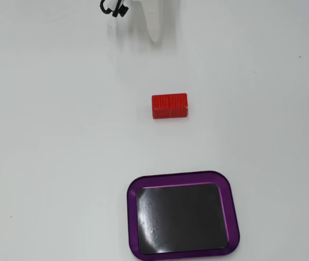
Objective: Pick up the cube and place it in the box.
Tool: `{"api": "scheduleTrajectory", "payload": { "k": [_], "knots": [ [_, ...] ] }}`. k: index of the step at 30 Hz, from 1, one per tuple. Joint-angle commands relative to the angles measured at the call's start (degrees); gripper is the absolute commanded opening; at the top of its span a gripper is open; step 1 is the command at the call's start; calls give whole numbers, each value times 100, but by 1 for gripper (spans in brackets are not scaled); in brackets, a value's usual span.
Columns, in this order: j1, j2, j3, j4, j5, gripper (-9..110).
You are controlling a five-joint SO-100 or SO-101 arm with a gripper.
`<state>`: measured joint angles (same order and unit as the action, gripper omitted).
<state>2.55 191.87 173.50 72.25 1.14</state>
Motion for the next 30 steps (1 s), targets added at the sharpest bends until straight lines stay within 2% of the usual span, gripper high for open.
{"api": "scheduleTrajectory", "payload": {
  "k": [1, 11, 17, 21, 23, 25, 30],
  "knots": [
    [1002, 396, 132, -492, -35, 0],
    [949, 404, 132, -589, -9, 0],
    [1020, 404, -44, -2566, -53, 0],
    [958, 264, -914, -3577, -62, 0],
    [879, 26, -1380, -3516, -62, 2],
    [677, -536, -1890, -2944, -62, 4],
    [316, -3155, -3331, -1951, -272, 9]
  ]
}}
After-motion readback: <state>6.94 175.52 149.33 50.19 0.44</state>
